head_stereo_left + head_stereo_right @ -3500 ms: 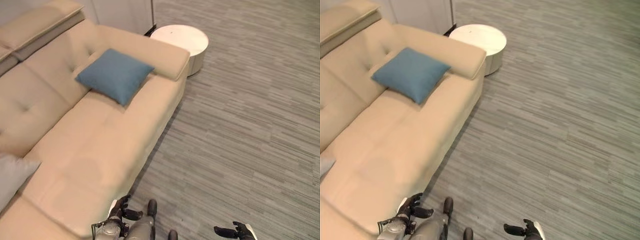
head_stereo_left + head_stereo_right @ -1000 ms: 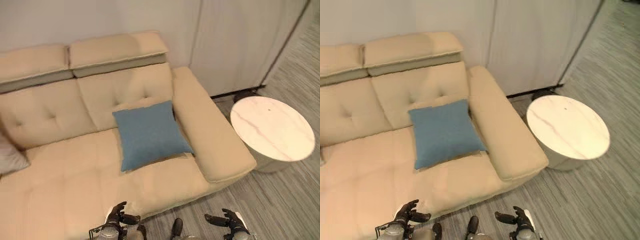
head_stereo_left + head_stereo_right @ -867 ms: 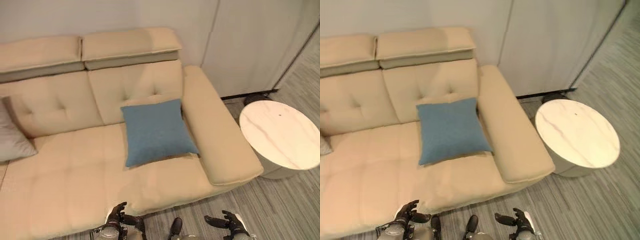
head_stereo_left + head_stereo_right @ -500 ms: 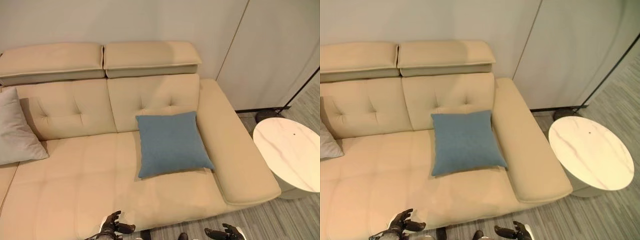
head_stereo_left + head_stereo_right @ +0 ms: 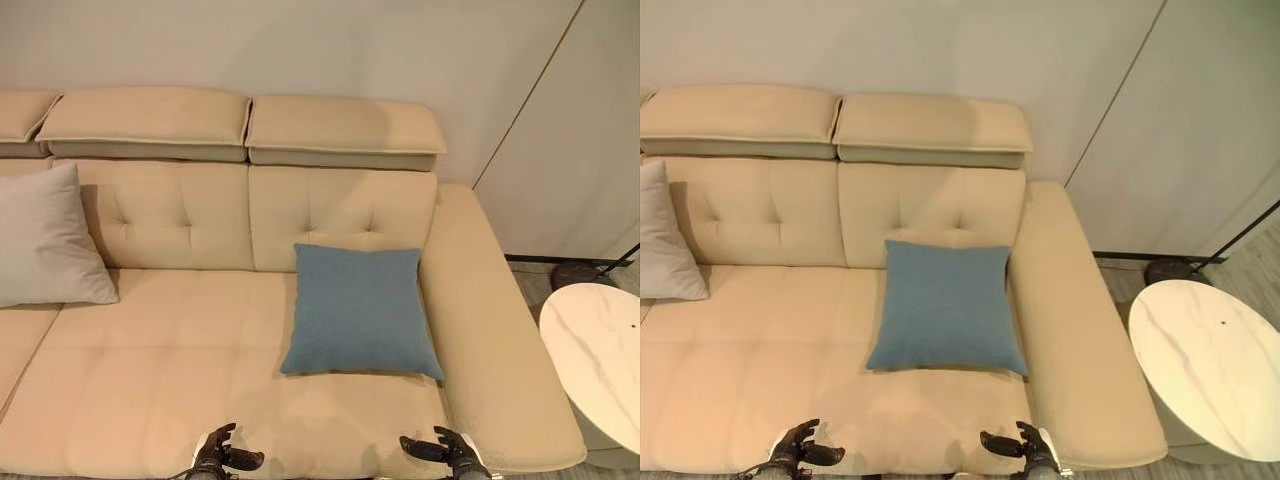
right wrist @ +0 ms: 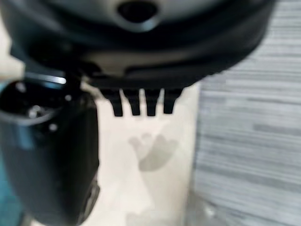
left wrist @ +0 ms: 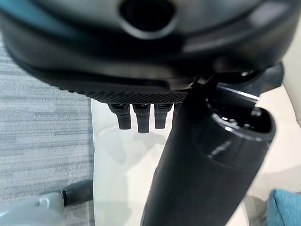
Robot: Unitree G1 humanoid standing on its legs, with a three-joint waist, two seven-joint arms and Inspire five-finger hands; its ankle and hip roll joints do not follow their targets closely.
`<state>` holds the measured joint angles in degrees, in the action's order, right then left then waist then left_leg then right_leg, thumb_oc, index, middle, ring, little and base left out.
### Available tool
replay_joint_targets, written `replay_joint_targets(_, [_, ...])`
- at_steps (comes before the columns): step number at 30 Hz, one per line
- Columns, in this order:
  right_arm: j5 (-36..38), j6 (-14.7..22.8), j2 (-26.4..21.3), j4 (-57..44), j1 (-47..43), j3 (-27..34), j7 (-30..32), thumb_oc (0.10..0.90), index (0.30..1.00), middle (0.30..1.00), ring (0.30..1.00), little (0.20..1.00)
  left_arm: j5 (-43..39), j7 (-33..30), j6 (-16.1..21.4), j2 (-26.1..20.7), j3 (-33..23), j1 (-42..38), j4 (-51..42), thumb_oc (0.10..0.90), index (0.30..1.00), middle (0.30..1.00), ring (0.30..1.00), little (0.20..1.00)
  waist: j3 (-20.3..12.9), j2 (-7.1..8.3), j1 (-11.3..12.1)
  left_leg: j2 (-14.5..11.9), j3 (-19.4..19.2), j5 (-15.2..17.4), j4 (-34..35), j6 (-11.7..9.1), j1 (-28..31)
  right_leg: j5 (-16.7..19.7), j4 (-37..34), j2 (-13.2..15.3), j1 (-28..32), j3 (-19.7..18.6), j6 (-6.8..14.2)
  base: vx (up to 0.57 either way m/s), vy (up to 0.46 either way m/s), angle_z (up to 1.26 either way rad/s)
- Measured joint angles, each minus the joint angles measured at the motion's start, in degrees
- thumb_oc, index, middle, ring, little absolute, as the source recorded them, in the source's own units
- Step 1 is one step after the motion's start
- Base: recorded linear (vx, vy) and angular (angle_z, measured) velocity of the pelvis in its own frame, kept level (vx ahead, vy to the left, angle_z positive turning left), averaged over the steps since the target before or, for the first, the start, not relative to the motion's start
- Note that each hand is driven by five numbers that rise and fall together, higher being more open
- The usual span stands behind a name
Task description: Pick up all the scattered cushions and arrange them neatly on the sofa.
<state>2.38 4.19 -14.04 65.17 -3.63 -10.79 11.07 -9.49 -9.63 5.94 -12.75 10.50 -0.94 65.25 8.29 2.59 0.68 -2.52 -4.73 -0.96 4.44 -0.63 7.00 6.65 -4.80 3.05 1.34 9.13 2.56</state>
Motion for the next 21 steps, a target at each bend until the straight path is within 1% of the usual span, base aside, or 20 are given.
replay_joint_targets(1, [-0.2,0.1,-0.8,-1.0,0.5,0.0,0.1,0.800,0.900,0.900,0.900,0.900,-0.1,0.0,0.1,0.0,0.0,0.2,-1.6,0.800,0.900,0.900,0.900,0.900,-0.2,-0.13,0.0,-0.3,0.5,0.1,0.1,-0.6,0.0,0.1,-0.5,-0.4,0.3,0.0,-0.1,0.02,-0.070,0.12])
replay_joint_targets(3, [-0.6,0.1,-1.8,-2.0,0.5,0.1,0.2,0.800,0.900,0.900,0.900,0.900,-0.1,-0.1,0.1,-0.1,-0.2,0.2,-3.8,0.800,0.900,0.900,0.900,0.900,-0.3,-0.18,0.1,-0.5,0.6,0.0,0.2,-0.8,0.0,0.0,-0.5,-0.6,0.3,0.1,-0.1,0.00,-0.079,0.06])
replay_joint_targets(4, [-1.3,-0.1,-4.1,-6.3,1.1,0.1,0.2,0.800,0.900,0.900,0.900,0.900,-0.8,-0.1,0.0,-0.7,-1.0,0.6,-7.9,0.800,0.900,0.900,0.900,0.900,-0.3,-0.18,0.1,-0.7,0.6,-0.4,0.6,-1.3,-0.1,-0.1,-0.5,-0.7,0.2,0.1,0.1,-0.01,-0.067,0.02])
replay_joint_targets(5, [-1.4,0.0,-4.9,-7.7,1.1,0.2,0.4,0.800,0.900,0.900,0.900,0.900,-1.2,-0.2,0.2,-0.9,-1.5,0.5,-8.9,0.800,0.900,0.900,0.900,0.900,-0.4,-0.14,0.1,-0.7,0.7,-0.4,0.7,-1.3,-0.3,-0.1,-0.5,-0.7,0.2,0.2,0.1,-0.02,-0.059,0.02])
replay_joint_targets(6, [-1.8,-0.1,-6.7,-10.9,1.6,0.4,0.2,0.800,0.900,0.900,0.900,0.900,-2.5,-0.3,0.1,-1.4,-2.8,0.8,-12.1,0.800,0.900,0.900,0.900,0.900,-0.6,-0.05,0.0,-0.7,0.8,-0.4,0.7,-1.4,-0.4,0.0,-0.5,-0.8,0.2,0.2,0.0,-0.01,-0.038,0.03])
replay_joint_targets(9, [-2.1,0.1,-9.7,-13.7,1.6,1.2,0.2,0.800,0.900,0.900,0.900,0.900,-4.6,-1.1,0.6,-2.7,-4.4,0.5,-16.5,0.800,0.900,0.900,0.900,0.900,-1.3,0.30,0.0,-0.8,1.1,-0.5,0.8,-1.5,-0.5,0.0,-0.5,-0.8,0.2,0.5,0.0,-0.01,-0.035,0.07])
replay_joint_targets(10, [-2.2,0.0,-10.9,-15.4,2.0,2.5,0.2,0.800,0.900,0.900,0.900,0.900,-5.5,-1.3,0.8,-3.6,-5.1,0.5,-18.4,0.800,0.900,0.900,0.900,0.900,-1.9,0.41,-0.1,-0.8,1.4,-0.5,0.8,-1.5,-0.8,-0.1,-0.5,-0.8,0.1,0.9,0.0,0.00,-0.037,0.10])
replay_joint_targets(11, [-2.1,-1.0,-11.8,-18.6,3.0,3.7,-0.5,0.800,0.900,0.900,0.900,0.900,-6.6,-1.3,0.2,-4.2,-5.5,0.9,-20.9,0.800,0.900,0.900,0.900,0.900,-1.9,0.41,-0.2,-0.8,1.6,-0.5,0.8,-1.5,-1.0,-0.1,-0.5,-0.7,0.0,1.0,0.0,0.00,-0.035,0.13])
replay_joint_targets(12, [-2.1,-1.1,-12.7,-21.8,4.2,5.0,-0.8,0.800,0.900,0.900,0.900,0.900,-7.5,-1.3,0.3,-4.7,-6.2,1.5,-23.5,0.800,0.900,0.900,0.900,0.900,-1.8,0.38,-0.2,-0.7,1.9,-0.7,0.8,-1.6,-1.4,0.0,-0.5,-0.6,-0.3,1.4,0.0,0.01,-0.012,0.14])
replay_joint_targets(13, [-2.1,-0.4,-13.5,-23.7,4.4,6.9,-0.5,0.800,0.900,0.900,0.900,0.900,-8.2,-2.1,1.4,-5.4,-7.1,1.5,-25.5,0.800,0.900,0.900,0.900,0.900,-1.9,0.45,-0.4,-0.6,2.1,-1.0,0.7,-1.5,-1.2,0.0,-0.5,-0.6,-0.2,1.5,0.0,0.01,-0.012,0.11])
replay_joint_targets(16, [-2.0,-0.3,-14.9,-24.1,3.8,8.0,-0.5,0.800,0.900,0.900,0.900,0.900,-9.1,-2.5,1.8,-6.7,-7.6,1.0,-26.0,0.800,0.900,0.900,0.900,0.900,-2.8,0.31,-0.5,-0.6,2.2,-1.0,0.7,-1.5,-0.8,0.0,-0.5,-0.6,0.0,1.5,0.0,0.04,-0.020,0.04])
replay_joint_targets(18, [-1.4,-0.3,-14.9,-24.5,2.8,8.8,-0.5,0.800,0.900,0.900,0.900,0.900,-10.3,-3.1,1.8,-6.8,-8.7,0.5,-26.1,0.800,0.900,0.900,0.900,0.900,-2.8,0.27,-0.7,-0.6,2.1,-1.0,0.7,-1.5,-1.0,0.0,-0.5,-0.6,-0.2,1.5,0.0,0.04,-0.022,0.00])
replay_joint_targets(21, [0.7,-0.3,-14.5,-23.4,0.4,8.8,0.5,0.800,0.900,0.900,0.900,0.900,-12.3,-4.7,1.8,-6.6,-8.4,-0.2,-25.9,0.800,0.900,0.900,0.900,0.900,-2.8,0.11,-1.1,-0.6,2.1,-1.0,0.7,-1.5,-1.2,-0.1,-0.9,-0.5,-0.4,1.5,0.1,0.01,-0.023,0.00])
